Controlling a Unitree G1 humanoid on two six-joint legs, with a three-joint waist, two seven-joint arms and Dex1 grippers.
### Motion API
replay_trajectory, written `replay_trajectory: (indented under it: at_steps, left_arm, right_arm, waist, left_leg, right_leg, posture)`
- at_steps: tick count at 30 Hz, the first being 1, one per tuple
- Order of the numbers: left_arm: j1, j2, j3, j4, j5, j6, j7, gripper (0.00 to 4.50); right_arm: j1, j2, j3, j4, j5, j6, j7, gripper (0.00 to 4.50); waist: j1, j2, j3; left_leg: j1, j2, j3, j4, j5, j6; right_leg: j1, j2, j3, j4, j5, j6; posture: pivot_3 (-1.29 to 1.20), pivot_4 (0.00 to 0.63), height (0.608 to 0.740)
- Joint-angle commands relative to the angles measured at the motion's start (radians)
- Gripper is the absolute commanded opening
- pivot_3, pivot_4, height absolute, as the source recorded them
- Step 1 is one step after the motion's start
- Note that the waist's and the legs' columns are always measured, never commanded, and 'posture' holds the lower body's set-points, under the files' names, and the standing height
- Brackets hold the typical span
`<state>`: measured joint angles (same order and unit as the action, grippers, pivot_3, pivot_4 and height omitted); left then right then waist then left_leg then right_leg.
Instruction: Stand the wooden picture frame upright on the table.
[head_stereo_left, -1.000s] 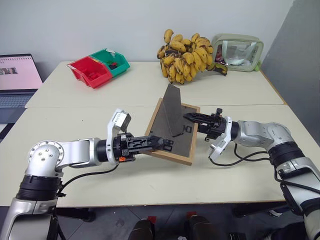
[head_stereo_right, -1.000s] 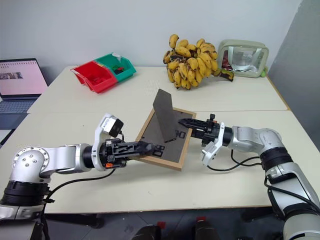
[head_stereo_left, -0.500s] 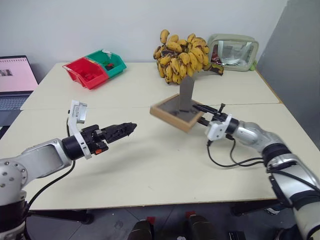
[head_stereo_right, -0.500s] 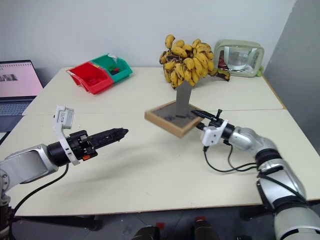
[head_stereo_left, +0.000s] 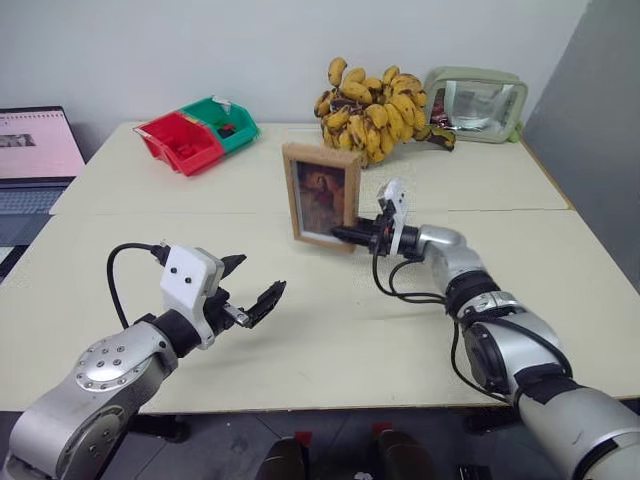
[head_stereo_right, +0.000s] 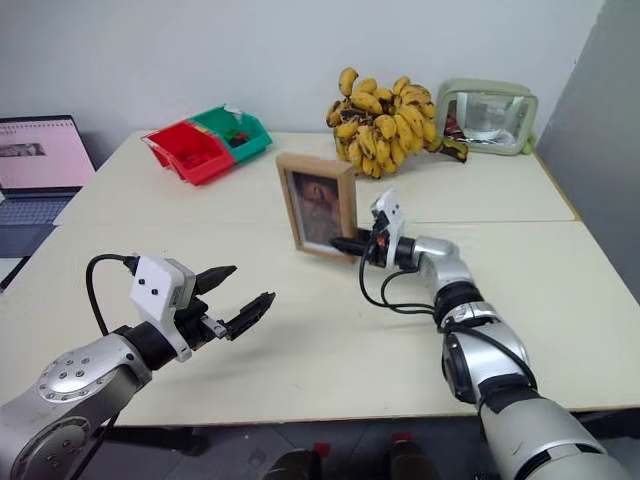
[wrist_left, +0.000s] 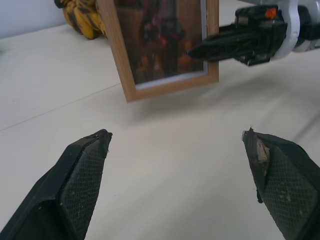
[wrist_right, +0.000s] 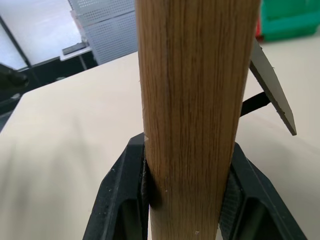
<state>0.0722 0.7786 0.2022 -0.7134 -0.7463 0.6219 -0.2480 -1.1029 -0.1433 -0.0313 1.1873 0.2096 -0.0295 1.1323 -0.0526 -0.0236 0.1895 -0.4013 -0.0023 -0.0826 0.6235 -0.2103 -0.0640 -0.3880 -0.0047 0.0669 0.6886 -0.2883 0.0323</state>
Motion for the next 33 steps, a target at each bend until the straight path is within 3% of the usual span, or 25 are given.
replay_trajectory:
  at_steps: [1,8,10,14,20,21,25,29,33]
  left_arm:
    - [0.003,-0.025,0.013,-0.031,0.043,-0.01,-0.002,4.5]
    - [0.0,-0.048,0.048,-0.013,0.043,0.018,-0.023,4.5]
    - [-0.009,-0.054,0.038,-0.009,0.051,0.022,-0.024,4.5]
    - [-0.027,-0.072,0.029,0.006,0.064,0.03,-0.03,4.5]
    - [-0.045,-0.083,0.028,0.029,0.081,0.035,-0.056,4.5]
    - [-0.047,-0.086,0.032,0.041,0.083,0.035,-0.061,4.5]
    - [-0.059,-0.077,0.053,0.079,0.066,0.056,-0.093,4.5]
    - [-0.123,-0.004,0.095,0.186,0.027,0.127,-0.173,4.5]
    - [-0.254,0.1,0.117,0.345,-0.003,0.177,-0.303,4.5]
  right_arm:
    - [0.024,0.05,-0.033,-0.001,0.016,0.032,-0.013,1.29]
    - [0.087,0.061,-0.024,-0.028,-0.008,0.055,-0.011,1.29]
    - [0.1,0.054,-0.013,-0.033,-0.025,0.05,-0.019,1.99]
    - [0.124,0.043,-0.005,-0.051,-0.043,0.046,-0.019,2.67]
    - [0.188,-0.021,0.023,-0.149,-0.067,0.064,-0.003,4.21]
    - [0.217,-0.054,0.03,-0.198,-0.077,0.086,-0.001,4.47]
    - [0.374,-0.192,0.061,-0.487,-0.101,0.175,-0.002,4.47]
    - [0.539,-0.342,0.042,-0.935,-0.046,0.423,-0.026,4.47]
    - [0.538,-0.404,-0.016,-1.27,0.077,0.769,-0.105,4.47]
  waist:
    - [-0.002,-0.001,0.0]
    - [-0.004,0.0,0.0]
    - [-0.004,0.0,0.0]
    - [-0.004,-0.001,0.0]
    - [-0.004,-0.001,0.0]
    - [-0.004,-0.001,0.0]
    - [0.01,-0.001,0.0]
    - [0.02,-0.001,0.0]
    - [0.0,0.0,0.0]
  left_leg:
    - [0.001,0.0,0.001,0.0,0.0,0.0]
    - [0.001,-0.001,0.001,0.0,0.0,0.0]
    - [0.001,-0.001,0.001,0.0,0.0,0.0]
    - [0.001,-0.001,0.0,0.0,0.0,0.0]
    - [0.001,-0.001,0.001,0.0,0.0,0.0]
    - [0.001,-0.001,0.0,0.0,0.0,0.0]
    - [0.0,-0.001,-0.001,0.0,0.0,0.0]
    - [0.0,-0.001,-0.001,0.0,0.0,0.0]
    - [0.001,0.0,0.001,0.0,0.0,0.0]
  right_leg:
    - [0.001,0.0,0.001,-0.001,0.0,0.0]
    - [0.0,0.0,0.0,0.0,0.0,0.0]
    - [0.001,0.001,0.0,0.0,0.0,0.0]
    - [0.001,0.001,0.0,0.0,0.0,0.0]
    - [0.001,0.001,0.0,0.0,0.0,0.0]
    - [0.001,0.001,0.0,0.0,0.0,0.0]
    - [0.001,0.0,-0.001,-0.001,0.0,0.001]
    - [0.002,-0.001,-0.001,-0.002,0.0,0.001]
    - [0.001,0.002,0.0,-0.002,0.0,0.001]
  posture:
    - [0.0,0.15,0.74]
    - [0.0,0.15,0.74]
    - [0.0,0.15,0.74]
    - [0.0,0.15,0.74]
    - [0.0,0.15,0.74]
    - [0.0,0.15,0.74]
    - [0.0,0.15,0.74]
    - [0.0,0.15,0.74]
    - [0.0,0.15,0.74]
